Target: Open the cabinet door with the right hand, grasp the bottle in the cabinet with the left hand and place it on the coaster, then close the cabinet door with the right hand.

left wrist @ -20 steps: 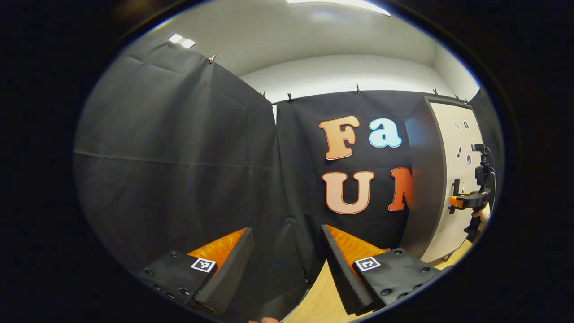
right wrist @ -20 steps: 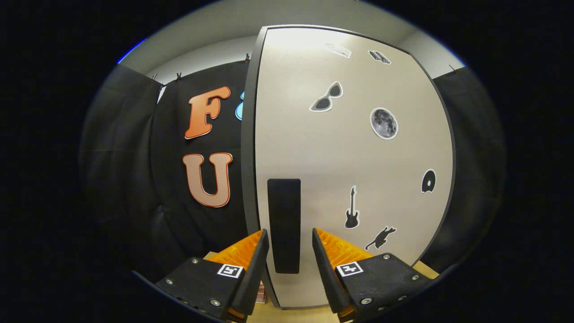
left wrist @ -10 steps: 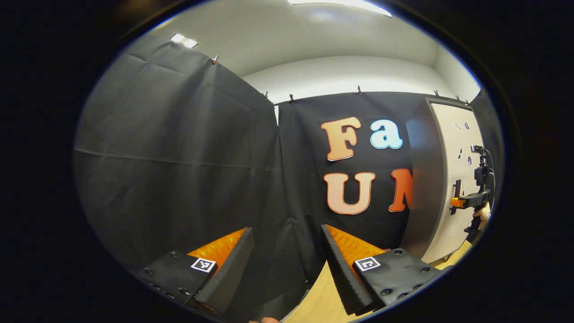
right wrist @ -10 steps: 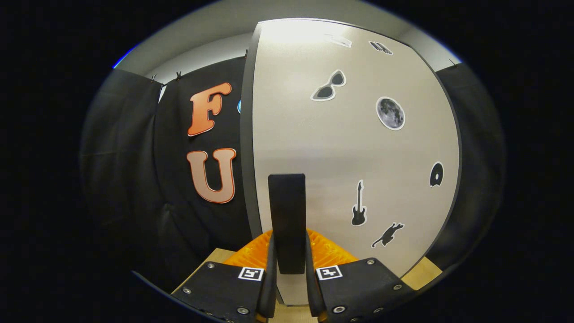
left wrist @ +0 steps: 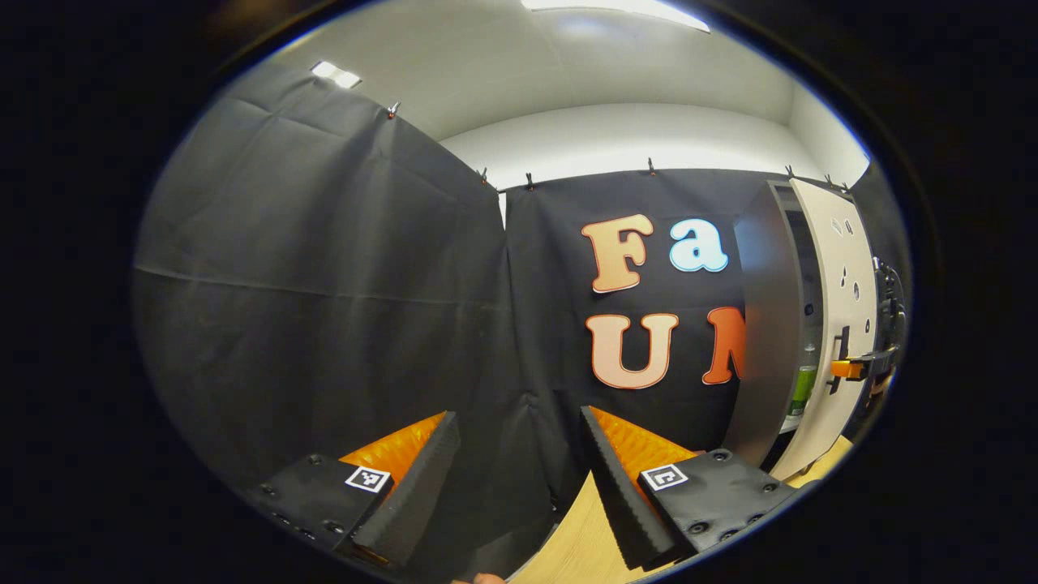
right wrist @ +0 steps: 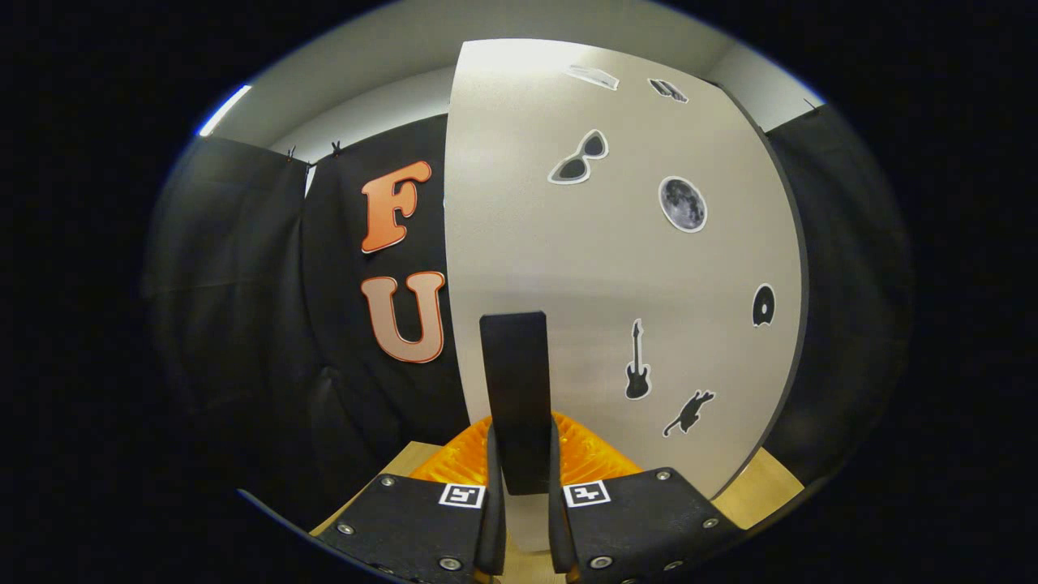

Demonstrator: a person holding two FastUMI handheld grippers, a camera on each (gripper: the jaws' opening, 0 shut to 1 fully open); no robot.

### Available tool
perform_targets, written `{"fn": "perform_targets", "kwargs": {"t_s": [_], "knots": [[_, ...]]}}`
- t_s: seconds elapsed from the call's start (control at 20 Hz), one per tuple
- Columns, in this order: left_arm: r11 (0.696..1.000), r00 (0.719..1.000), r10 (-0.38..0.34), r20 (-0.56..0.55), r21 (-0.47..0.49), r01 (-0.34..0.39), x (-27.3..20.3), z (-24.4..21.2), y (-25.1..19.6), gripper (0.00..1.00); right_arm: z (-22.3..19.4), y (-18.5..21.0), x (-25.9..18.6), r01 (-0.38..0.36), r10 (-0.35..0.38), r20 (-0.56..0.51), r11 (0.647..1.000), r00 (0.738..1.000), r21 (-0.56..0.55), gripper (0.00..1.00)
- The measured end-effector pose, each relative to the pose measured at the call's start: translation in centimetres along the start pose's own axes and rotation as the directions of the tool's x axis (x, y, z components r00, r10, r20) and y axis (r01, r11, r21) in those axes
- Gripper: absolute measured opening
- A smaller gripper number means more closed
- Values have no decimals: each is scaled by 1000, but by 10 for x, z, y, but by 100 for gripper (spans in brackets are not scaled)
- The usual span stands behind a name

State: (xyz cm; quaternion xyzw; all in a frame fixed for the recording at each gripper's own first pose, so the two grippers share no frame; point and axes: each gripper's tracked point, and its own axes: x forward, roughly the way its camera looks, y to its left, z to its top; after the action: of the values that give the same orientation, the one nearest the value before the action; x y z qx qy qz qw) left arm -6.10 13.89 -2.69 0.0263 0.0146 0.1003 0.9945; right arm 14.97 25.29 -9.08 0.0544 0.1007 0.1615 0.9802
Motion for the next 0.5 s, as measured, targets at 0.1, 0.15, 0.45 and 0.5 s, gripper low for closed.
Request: {"fn": "perform_targets", "kwargs": {"t_s": [0.1, 0.15, 0.45, 0.5], "knots": [[1000, 1000, -16, 8, -7, 16, 1, 3, -7, 99, -3, -12, -27, 0, 0, 2, 1000, 1000, 6, 21], [1000, 1000, -26, 12, -10, 26, 1, 4, -12, 96, -4, -17, -42, 3, -3, 5, 1000, 1000, 8, 21], [994, 994, -102, 34, -21, 103, 8, 12, -48, 94, -9, -46, -109, 42, -43, 14, 999, 999, 19, 18], [993, 993, -117, 35, -28, 118, 9, 13, -55, 96, -9, -51, -116, 54, -54, 14, 998, 998, 21, 18]]}}
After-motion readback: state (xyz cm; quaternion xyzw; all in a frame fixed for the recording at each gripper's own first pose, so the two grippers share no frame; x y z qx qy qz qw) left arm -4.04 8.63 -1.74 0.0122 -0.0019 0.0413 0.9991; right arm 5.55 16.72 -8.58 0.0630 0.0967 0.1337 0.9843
